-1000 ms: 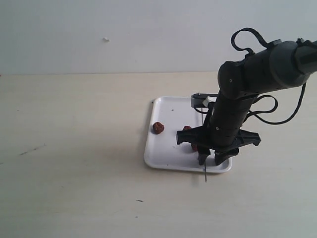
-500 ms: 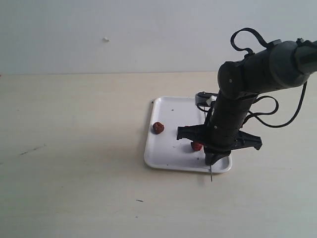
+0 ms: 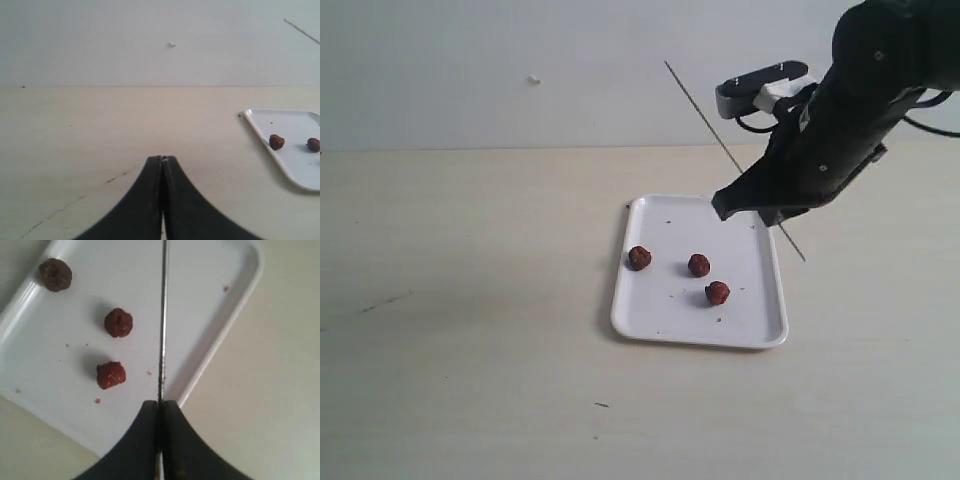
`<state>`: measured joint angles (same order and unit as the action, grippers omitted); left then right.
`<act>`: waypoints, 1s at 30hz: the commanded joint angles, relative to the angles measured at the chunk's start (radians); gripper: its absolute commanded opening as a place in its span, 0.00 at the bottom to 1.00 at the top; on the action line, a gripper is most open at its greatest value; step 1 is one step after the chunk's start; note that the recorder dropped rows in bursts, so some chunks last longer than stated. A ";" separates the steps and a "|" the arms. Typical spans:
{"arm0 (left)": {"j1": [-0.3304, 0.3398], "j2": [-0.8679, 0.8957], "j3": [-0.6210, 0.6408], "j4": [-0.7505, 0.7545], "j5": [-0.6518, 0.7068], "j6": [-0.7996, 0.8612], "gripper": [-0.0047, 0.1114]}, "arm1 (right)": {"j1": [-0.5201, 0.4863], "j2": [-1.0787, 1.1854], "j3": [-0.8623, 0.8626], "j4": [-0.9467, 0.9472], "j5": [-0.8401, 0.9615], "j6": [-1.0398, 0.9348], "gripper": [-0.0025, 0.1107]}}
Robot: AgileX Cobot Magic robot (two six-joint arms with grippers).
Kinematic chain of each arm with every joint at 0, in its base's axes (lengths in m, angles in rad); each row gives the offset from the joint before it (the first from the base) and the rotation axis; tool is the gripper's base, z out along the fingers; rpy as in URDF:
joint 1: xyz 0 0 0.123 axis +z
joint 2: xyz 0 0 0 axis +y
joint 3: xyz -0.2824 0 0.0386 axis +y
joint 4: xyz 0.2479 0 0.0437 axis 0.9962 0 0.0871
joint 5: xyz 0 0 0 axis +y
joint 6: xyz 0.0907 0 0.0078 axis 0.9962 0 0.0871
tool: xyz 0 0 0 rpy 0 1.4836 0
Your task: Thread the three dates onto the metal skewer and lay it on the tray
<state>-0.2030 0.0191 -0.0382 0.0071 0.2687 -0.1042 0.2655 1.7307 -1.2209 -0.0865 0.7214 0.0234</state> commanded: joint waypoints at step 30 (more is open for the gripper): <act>-0.005 0.763 -0.527 -0.299 -0.791 0.357 0.04 | -0.219 0.060 -0.015 0.113 -0.230 -0.265 0.02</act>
<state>-0.2030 0.5136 -0.4364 -0.2991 -0.6393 0.1246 0.0479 1.7749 -1.2300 0.0230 0.5003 -0.2368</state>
